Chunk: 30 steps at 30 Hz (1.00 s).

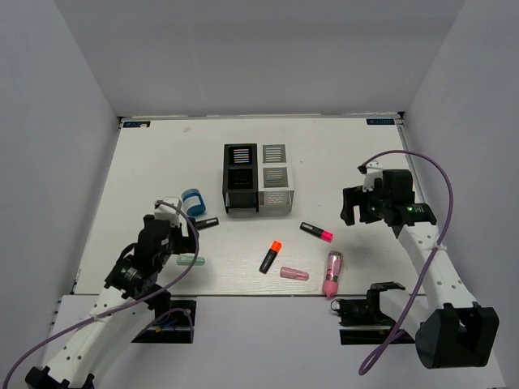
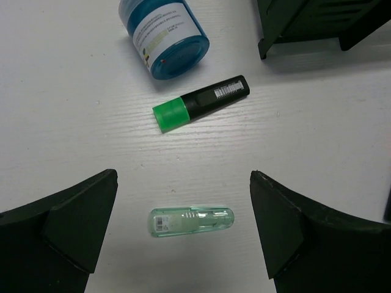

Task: Sort the stationery into containers
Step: Pick up the stationery from the center of the board.

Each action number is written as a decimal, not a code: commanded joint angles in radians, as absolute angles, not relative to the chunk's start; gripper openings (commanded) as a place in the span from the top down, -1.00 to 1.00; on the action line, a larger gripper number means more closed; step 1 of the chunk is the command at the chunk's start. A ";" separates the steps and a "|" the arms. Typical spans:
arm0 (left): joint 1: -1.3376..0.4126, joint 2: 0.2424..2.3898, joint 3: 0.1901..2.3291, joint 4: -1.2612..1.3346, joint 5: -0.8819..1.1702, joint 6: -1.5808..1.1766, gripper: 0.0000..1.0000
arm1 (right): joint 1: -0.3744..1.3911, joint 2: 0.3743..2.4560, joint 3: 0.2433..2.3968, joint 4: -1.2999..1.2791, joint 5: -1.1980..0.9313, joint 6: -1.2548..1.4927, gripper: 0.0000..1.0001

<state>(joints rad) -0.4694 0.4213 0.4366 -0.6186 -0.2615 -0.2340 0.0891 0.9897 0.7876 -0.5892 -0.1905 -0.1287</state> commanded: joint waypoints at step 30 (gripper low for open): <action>-0.255 1.284 1.007 -0.552 -0.002 0.199 -0.57 | 0.123 0.845 0.727 -0.597 -0.368 -0.291 -0.81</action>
